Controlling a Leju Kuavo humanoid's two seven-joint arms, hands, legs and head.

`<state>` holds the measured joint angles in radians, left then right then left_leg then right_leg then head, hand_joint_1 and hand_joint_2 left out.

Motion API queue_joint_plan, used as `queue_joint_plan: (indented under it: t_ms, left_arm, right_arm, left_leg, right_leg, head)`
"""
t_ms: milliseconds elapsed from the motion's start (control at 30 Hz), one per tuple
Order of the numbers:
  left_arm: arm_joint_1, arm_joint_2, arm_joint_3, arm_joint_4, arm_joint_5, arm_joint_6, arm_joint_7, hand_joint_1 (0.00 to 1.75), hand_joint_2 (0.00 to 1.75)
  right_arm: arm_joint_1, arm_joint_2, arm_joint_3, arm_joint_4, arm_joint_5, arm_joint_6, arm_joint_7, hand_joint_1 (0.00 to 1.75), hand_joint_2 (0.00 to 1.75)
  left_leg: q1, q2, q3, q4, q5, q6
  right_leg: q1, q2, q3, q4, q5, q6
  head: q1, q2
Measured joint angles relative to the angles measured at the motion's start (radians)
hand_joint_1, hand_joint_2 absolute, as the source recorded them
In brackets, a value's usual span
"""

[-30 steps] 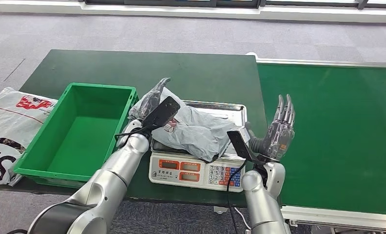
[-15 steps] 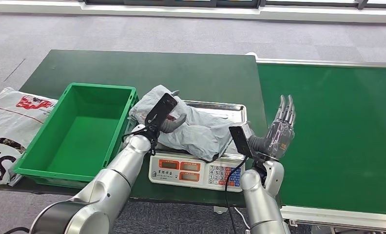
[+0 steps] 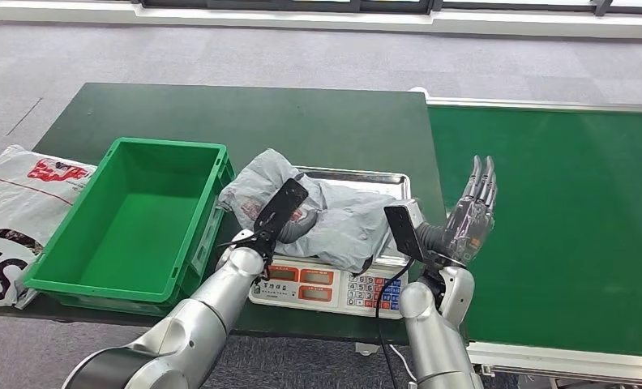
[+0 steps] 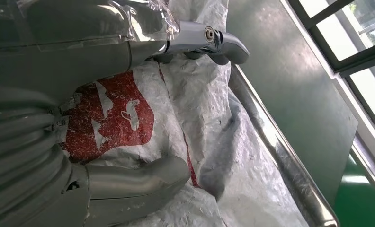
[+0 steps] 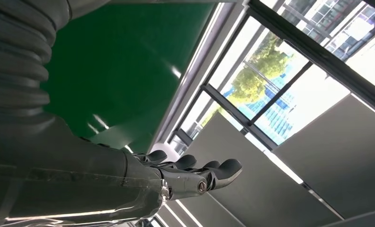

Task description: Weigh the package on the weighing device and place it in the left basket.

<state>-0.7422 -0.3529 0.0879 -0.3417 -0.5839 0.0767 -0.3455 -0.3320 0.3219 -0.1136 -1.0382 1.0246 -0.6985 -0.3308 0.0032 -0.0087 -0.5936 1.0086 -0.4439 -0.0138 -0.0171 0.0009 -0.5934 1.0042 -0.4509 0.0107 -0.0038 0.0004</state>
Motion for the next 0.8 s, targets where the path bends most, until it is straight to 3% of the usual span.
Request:
queue_joint_plan:
  t_ms: [233,467,733,800]
  left_arm:
    - [0.010,0.000,-0.072,0.009,0.018,0.008,0.016,0.00,1.75]
    - [0.037,0.000,-0.139,0.018,-0.047,0.078,0.069,0.00,1.75]
    - [0.053,0.000,-0.172,0.021,-0.082,0.100,0.073,0.00,1.75]
    - [0.054,0.000,-0.173,0.021,-0.082,0.100,0.074,0.87,1.75]
  right_arm:
    - [0.004,-0.002,0.017,-0.012,0.000,0.000,0.006,0.00,1.75]
    - [0.017,-0.008,0.043,-0.036,-0.002,0.000,0.041,0.00,1.75]
    - [0.022,-0.011,0.070,-0.044,-0.007,0.000,0.056,0.00,1.75]
    - [0.023,-0.011,0.071,-0.045,-0.008,0.000,0.057,0.00,1.75]
  left_leg:
    - [0.000,0.000,0.001,0.000,0.000,0.000]
    - [0.000,0.000,0.003,0.000,0.000,0.000]
    - [0.000,0.000,0.006,0.000,0.000,0.000]
    - [0.000,0.000,0.006,0.000,0.000,0.000]
  right_leg:
    - [0.000,0.000,0.002,0.000,0.000,0.000]
    - [0.000,0.000,0.003,0.000,0.000,0.000]
    - [0.000,0.000,0.006,0.000,-0.001,0.000]
    - [0.000,0.000,0.007,0.000,-0.001,0.000]
  head:
    - [0.000,0.000]
    - [0.000,0.000]
    - [0.000,0.000]
    - [0.000,0.000]
